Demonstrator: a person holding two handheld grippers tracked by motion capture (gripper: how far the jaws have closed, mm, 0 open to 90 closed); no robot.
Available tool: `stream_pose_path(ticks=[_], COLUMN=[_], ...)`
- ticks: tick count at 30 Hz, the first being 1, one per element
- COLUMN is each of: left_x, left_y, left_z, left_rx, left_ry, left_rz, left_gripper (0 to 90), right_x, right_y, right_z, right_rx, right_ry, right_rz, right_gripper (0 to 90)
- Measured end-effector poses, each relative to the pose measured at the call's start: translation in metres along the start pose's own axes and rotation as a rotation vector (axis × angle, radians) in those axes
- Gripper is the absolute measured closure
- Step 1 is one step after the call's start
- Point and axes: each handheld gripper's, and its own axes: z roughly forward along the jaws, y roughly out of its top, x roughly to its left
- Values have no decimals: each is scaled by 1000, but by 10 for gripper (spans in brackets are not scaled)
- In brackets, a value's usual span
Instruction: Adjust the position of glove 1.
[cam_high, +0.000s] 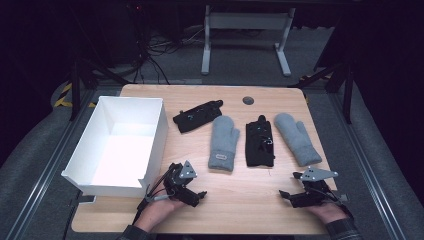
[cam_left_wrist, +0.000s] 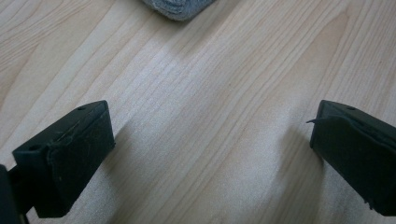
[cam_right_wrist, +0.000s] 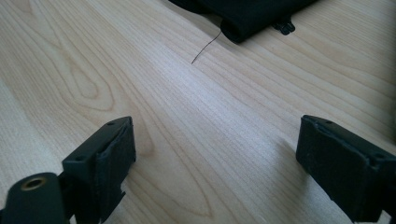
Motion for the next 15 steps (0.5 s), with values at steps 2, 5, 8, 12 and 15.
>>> stream_pose_path(ticks=[2, 5, 8, 12, 15], left_x=[0, 0, 0, 0, 0], left_y=[0, 0, 0, 0, -1], left_z=[0, 0, 0, 0, -1], left_rx=[0, 1, 1, 1, -1], left_ry=[-1, -2, -3, -2, -4], left_rz=[1, 3, 3, 3, 1], left_gripper=[1, 1, 1, 1, 1], right_x=[0, 0, 0, 0, 0], right_y=[0, 0, 1, 4, 9], right_z=[0, 0, -2, -3, -8], right_rx=[0, -2, 6, 24, 7], right_ry=[0, 2, 8, 7, -5], right_rz=[0, 1, -8, -11, -11], right_gripper=[122, 132, 169, 233, 291])
